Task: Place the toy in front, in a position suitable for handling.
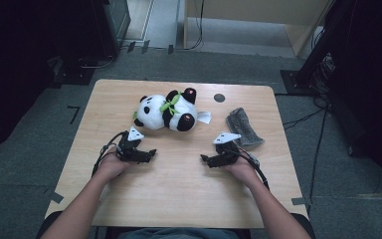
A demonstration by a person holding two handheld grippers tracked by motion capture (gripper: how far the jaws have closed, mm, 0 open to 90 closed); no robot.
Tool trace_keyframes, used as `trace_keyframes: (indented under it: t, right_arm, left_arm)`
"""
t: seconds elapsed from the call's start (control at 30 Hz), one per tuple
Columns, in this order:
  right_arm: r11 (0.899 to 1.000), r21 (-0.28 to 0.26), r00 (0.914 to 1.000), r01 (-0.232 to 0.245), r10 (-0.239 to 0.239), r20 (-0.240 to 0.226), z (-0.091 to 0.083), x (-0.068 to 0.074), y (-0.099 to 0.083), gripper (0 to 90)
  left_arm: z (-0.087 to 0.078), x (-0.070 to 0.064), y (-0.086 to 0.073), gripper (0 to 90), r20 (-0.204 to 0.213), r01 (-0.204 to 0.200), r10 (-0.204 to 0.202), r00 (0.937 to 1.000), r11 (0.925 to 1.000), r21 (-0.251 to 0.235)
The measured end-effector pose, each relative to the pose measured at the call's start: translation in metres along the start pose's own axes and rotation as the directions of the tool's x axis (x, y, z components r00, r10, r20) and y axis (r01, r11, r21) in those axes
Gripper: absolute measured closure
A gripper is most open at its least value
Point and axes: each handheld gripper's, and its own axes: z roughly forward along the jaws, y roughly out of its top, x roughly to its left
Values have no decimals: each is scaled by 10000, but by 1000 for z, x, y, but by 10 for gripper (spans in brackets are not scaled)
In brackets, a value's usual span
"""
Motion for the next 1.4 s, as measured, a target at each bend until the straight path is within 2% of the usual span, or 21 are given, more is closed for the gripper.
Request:
trace_keyframes:
  t: [0.53, 0.67, 0.7, 0.93, 1.07, 1.17, 1.27, 1.3, 1.4]
  right_arm:
    - [9995, 62, 9989, -316, 314, 342, 0, 2, 0, 129]
    - [9994, 67, 9987, -348, 345, 385, 0, 2, 0, 124]
    - [9993, 75, 9986, -365, 361, 396, 0, 2, 0, 123]
    - [9990, 90, 9981, -435, 431, 447, 0, 3, 0, 112]
    - [9975, 109, 9951, -699, 690, 710, 2, 7, 1, 90]
    - [9972, 112, 9946, -738, 727, 741, 2, 7, 1, 90]
    - [9974, 280, 9958, -661, 641, 652, 2, 6, 3, 106]
    - [9966, 386, 9957, -729, 705, 606, 0, 5, 4, 138]
    - [9924, 474, 9933, -1137, 1126, 251, -2, 2, 8, 141]
  left_arm:
    - [0, -1, 0, 132, -101, 120, -120, 9999, 9999, -12]
    - [-1, -3, -1, 123, -344, 358, -358, 9988, 9994, 16]
    - [-1, -5, -1, 123, -537, 526, -525, 9972, 9986, 13]
    - [0, -6, 0, 126, -603, 621, -620, 9963, 9981, -6]
    - [1, -5, 1, 126, -545, 552, -551, 9970, 9985, 3]
    - [0, -3, 0, 127, -420, 432, -431, 9982, 9991, 5]
    - [-1, -1, 3, 138, -299, 360, -353, 9989, 9990, 249]
    - [-2, 0, 3, 144, -273, 326, -318, 9991, 9991, 279]
    - [-6, 2, 5, 211, 53, 237, -238, 9997, 9993, 273]
